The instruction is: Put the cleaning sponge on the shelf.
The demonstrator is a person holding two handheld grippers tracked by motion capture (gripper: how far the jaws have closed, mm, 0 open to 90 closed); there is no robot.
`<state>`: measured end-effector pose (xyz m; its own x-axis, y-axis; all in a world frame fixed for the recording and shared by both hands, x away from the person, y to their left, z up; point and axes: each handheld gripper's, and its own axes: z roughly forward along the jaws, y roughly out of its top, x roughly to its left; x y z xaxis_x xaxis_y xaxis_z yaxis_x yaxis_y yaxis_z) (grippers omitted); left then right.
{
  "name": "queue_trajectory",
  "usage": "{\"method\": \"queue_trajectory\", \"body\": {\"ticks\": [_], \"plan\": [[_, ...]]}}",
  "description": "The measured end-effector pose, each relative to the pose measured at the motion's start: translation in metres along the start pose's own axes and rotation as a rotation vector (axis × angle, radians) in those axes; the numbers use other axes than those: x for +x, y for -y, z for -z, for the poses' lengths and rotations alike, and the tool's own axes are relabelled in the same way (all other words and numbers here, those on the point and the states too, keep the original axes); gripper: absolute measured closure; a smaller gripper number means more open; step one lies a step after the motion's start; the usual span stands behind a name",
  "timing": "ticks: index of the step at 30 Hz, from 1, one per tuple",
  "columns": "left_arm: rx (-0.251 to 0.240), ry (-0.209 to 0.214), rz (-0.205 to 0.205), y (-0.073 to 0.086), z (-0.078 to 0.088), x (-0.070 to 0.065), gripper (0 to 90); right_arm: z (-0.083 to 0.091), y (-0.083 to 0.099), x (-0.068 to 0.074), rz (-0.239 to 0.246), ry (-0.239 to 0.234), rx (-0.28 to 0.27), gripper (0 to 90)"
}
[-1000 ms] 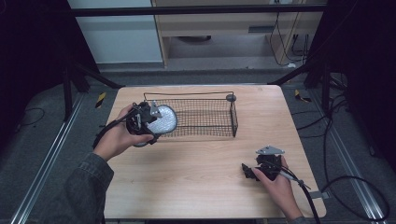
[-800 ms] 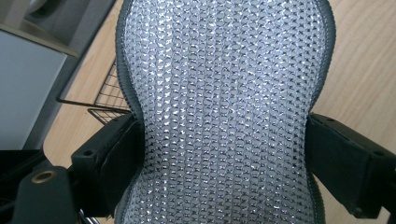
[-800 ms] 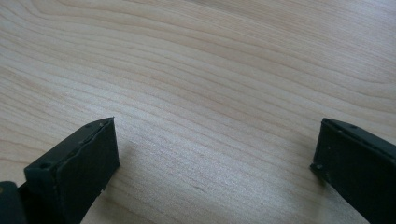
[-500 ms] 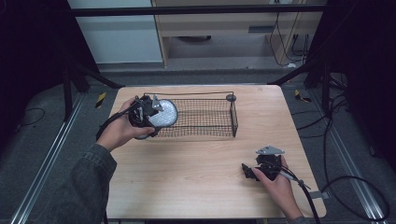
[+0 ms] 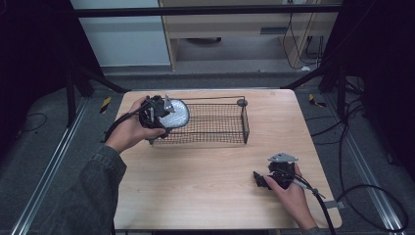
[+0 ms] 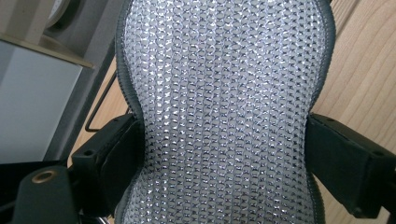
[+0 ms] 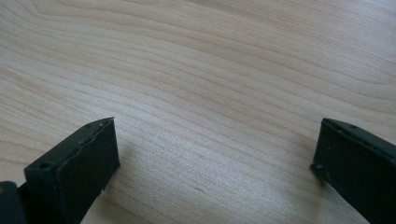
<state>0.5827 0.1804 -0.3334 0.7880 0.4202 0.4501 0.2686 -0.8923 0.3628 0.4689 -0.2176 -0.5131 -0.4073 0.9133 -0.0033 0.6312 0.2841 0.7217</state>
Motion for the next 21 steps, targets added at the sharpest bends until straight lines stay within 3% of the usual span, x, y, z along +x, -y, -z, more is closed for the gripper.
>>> {"method": "queue_trajectory", "body": {"ticks": [21], "plan": [[-0.008, 0.002, -0.036, -0.011, -0.011, 0.01, 12.7, 0.0, 0.0, 0.0, 0.006, -0.004, 0.002, 0.4]]}}
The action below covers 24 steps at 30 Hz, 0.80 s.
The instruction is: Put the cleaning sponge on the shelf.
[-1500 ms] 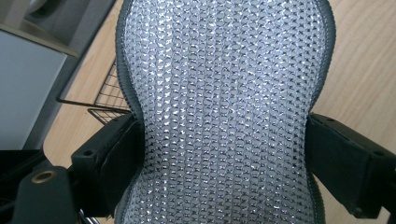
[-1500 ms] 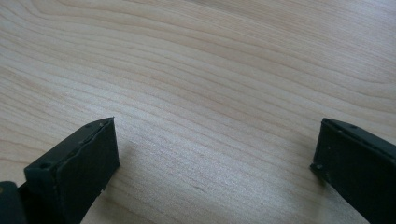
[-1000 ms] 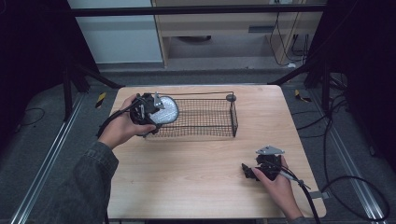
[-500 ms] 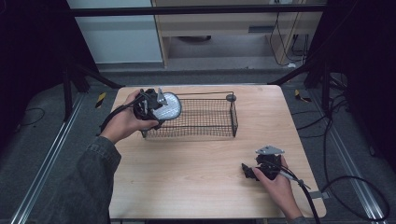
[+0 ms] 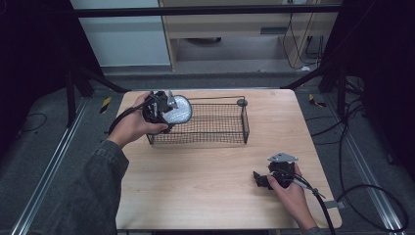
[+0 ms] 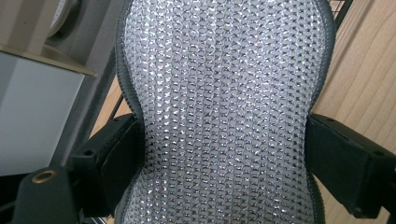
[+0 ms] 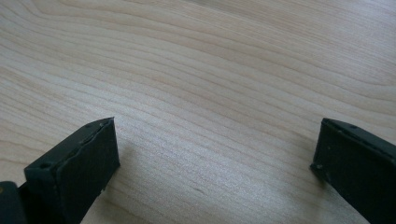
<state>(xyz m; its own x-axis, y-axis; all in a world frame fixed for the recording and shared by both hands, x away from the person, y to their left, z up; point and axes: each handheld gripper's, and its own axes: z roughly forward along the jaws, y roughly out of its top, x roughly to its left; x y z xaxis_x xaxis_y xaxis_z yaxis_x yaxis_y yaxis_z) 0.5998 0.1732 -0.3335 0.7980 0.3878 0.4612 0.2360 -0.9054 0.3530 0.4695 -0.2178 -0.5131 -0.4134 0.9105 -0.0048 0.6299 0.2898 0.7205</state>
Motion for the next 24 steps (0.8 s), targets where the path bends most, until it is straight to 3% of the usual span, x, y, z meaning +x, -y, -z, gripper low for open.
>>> {"method": "queue_trajectory", "body": {"ticks": [24], "plan": [[-0.003, -0.006, -0.033, -0.01, -0.023, 0.013, 12.7, 0.0, 0.0, 0.0, 0.0, -0.001, -0.001, 0.4]]}}
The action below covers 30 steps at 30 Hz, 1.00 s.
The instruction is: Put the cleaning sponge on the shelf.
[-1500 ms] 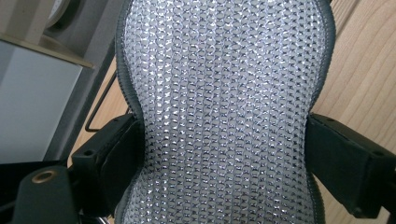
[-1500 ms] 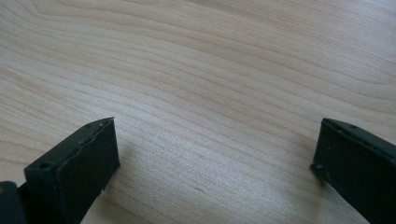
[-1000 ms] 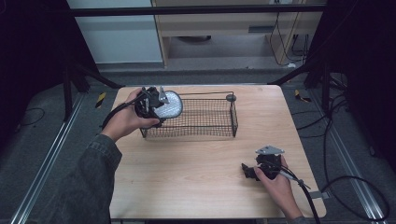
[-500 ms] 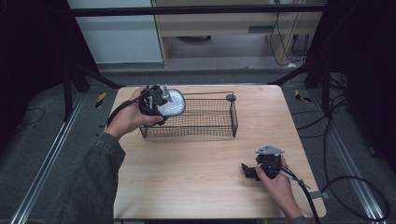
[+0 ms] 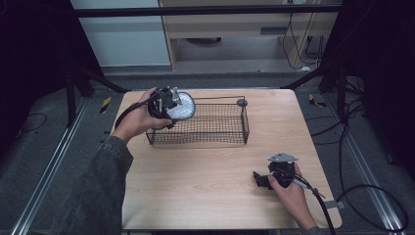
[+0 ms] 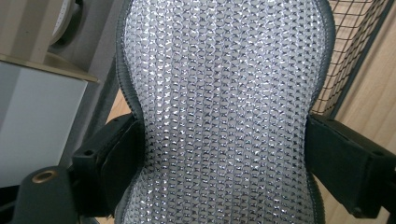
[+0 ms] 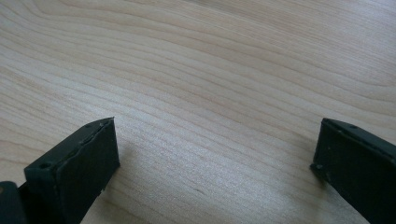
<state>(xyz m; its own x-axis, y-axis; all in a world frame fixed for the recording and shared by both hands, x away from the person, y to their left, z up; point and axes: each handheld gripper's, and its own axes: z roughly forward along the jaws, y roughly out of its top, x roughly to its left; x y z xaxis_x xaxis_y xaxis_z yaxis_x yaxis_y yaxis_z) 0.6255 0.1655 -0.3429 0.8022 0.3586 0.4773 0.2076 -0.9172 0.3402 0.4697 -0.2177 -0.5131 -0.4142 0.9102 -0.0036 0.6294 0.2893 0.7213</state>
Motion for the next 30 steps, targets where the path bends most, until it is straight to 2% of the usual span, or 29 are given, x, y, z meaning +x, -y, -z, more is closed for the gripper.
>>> {"method": "queue_trajectory", "body": {"ticks": [7, 12, 30], "plan": [[0.011, 0.013, -0.023, -0.004, -0.017, 0.0, 12.7, 0.0, 0.0, 0.0, -0.001, 0.0, 0.0, 0.4], [0.014, 0.028, -0.025, -0.007, -0.026, 0.0, 12.7, 0.0, 0.0, 0.0, 0.0, 0.0, 0.0, 0.4], [0.023, 0.056, 0.006, -0.001, -0.045, 0.009, 12.5, 0.0, 0.0, 0.0, -0.001, 0.001, -0.002, 0.6]]}}
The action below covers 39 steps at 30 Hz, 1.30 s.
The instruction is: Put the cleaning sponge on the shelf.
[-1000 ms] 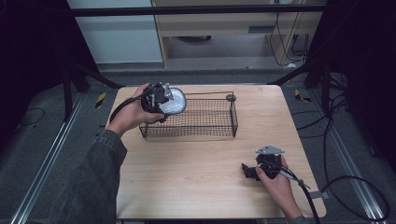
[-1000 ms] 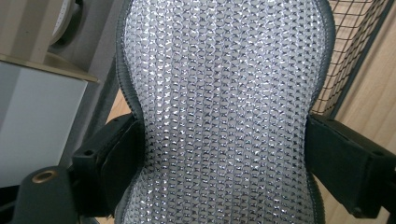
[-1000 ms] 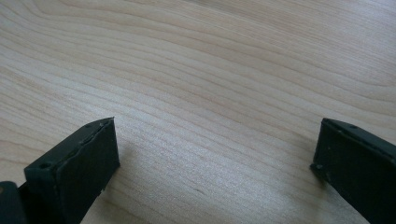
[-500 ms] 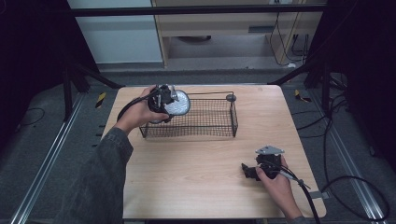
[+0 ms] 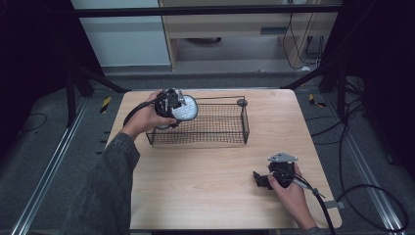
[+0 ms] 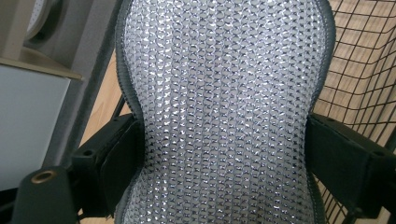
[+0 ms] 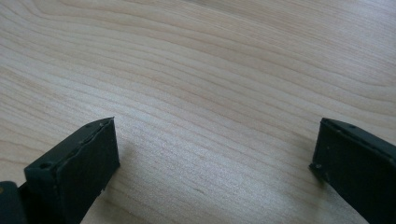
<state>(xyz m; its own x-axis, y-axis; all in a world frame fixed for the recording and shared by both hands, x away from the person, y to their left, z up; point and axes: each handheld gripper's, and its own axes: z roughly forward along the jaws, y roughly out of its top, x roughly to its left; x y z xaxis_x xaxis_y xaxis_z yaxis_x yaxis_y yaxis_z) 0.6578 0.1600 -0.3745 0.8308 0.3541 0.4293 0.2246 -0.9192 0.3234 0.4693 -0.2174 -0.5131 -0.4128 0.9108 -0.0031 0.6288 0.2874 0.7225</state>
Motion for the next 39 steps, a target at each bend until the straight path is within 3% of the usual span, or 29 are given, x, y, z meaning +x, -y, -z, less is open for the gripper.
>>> {"method": "queue_trajectory", "body": {"ticks": [11, 16, 37, 39], "plan": [[0.005, 0.02, 0.042, 0.002, -0.005, 0.004, 8.1, 0.0, 0.0, 0.0, 0.001, 0.002, 0.0, 0.7], [-0.015, 0.059, 0.096, 0.006, -0.007, 0.005, 3.2, 0.0, 0.0, 0.0, 0.002, 0.002, 0.0, 0.6], [-0.068, 0.041, 0.116, 0.006, 0.01, 0.001, 5.5, 0.0, 0.0, 0.0, 0.0, 0.001, 0.0, 0.6], [-0.091, 0.046, 0.131, 0.006, 0.014, 0.0, 5.6, 0.0, 0.0, 0.0, 0.0, 0.001, 0.0, 0.6]]}}
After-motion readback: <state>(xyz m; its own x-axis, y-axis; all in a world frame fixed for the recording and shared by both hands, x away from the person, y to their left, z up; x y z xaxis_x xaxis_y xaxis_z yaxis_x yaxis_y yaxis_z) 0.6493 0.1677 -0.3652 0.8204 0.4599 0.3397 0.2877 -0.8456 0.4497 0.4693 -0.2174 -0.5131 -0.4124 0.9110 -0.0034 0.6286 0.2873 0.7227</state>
